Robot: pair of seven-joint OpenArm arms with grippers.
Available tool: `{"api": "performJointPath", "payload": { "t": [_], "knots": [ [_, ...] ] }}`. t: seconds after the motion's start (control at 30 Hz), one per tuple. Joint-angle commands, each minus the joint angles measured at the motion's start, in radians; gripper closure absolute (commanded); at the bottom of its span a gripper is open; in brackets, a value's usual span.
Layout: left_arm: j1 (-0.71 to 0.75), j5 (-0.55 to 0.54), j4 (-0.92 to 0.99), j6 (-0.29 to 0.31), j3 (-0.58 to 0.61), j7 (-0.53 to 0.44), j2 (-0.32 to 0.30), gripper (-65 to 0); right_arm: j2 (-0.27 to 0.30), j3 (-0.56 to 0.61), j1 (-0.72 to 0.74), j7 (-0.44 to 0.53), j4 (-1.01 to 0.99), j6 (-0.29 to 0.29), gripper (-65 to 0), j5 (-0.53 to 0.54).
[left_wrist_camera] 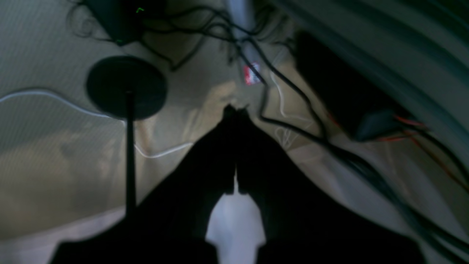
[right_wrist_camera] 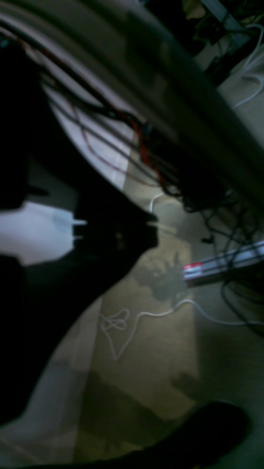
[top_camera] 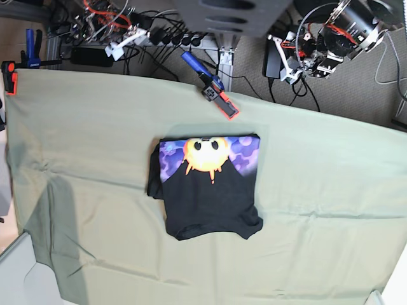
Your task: Fold the T-shirt properly
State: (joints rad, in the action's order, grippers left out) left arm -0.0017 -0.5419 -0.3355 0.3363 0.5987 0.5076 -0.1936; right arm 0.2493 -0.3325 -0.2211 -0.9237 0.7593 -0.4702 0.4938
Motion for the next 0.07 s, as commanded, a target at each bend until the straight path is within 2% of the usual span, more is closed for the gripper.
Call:
{"api": "performJointPath", "payload": {
  "t": [0.0, 0.03],
  "knots": [
    [0.011, 0.009, 0.0, -0.004, -0.026, 0.008, 0.002, 0.0, 0.013, -0.005, -0.004, -0.005, -0.001, -0.058, 0.0, 0.003],
    [0.018, 0.024, -0.001, -0.004, -0.056, 0.008, 0.003, 0.0, 0.013, -0.005, -0.004, 0.005, -0.003, -0.057, 0.0, 0.003]
  ]
}}
